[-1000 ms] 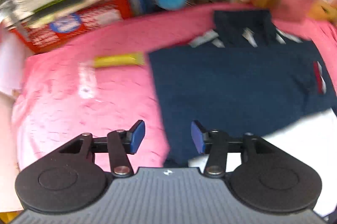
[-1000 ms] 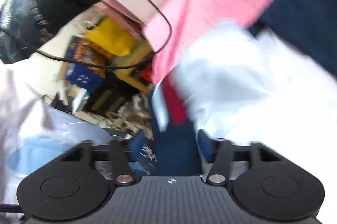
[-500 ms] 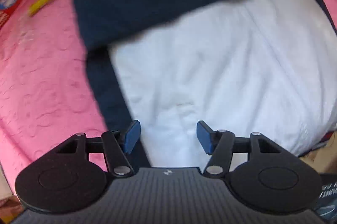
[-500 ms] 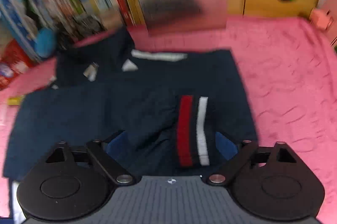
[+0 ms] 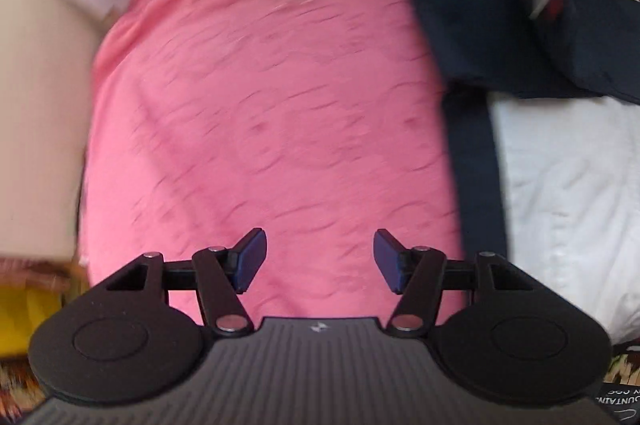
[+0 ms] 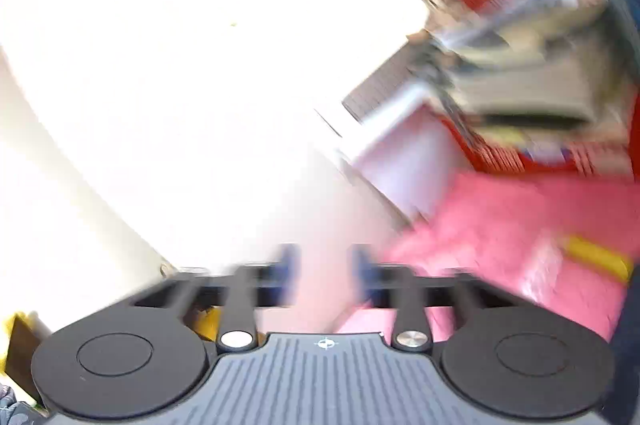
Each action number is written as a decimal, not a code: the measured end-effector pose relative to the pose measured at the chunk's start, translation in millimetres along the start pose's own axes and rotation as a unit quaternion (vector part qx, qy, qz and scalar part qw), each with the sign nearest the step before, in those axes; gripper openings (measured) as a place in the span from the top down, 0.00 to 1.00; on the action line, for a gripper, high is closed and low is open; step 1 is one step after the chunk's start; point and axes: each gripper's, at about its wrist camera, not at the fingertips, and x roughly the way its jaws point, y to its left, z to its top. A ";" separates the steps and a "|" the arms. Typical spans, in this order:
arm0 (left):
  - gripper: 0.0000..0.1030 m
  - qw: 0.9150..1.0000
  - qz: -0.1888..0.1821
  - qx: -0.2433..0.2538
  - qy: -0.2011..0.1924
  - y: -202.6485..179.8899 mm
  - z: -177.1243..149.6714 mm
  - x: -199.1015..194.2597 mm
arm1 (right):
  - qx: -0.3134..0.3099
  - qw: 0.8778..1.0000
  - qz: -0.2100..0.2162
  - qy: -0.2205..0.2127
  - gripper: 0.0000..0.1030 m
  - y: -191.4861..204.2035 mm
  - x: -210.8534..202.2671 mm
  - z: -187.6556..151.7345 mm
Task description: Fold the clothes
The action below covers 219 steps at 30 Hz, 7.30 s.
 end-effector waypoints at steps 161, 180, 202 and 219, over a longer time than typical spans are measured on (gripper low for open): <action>0.08 0.993 0.020 0.101 0.052 -269.0 118.8 2.6 | -0.179 0.461 -0.861 0.119 0.20 -235.4 -567.4 -169.4; 0.08 0.997 0.072 -0.005 0.042 -185.1 111.5 12.1 | 0.017 0.704 -0.707 0.056 0.06 -252.3 -498.8 -212.3; 0.08 0.970 0.095 -0.222 0.013 145.4 14.4 12.4 | -0.299 0.901 -0.308 0.058 0.00 -10.0 -69.5 -111.1; 0.08 0.953 0.025 -0.298 0.040 215.2 -82.0 39.4 | -0.446 0.821 -0.315 0.165 0.93 19.9 268.5 -83.8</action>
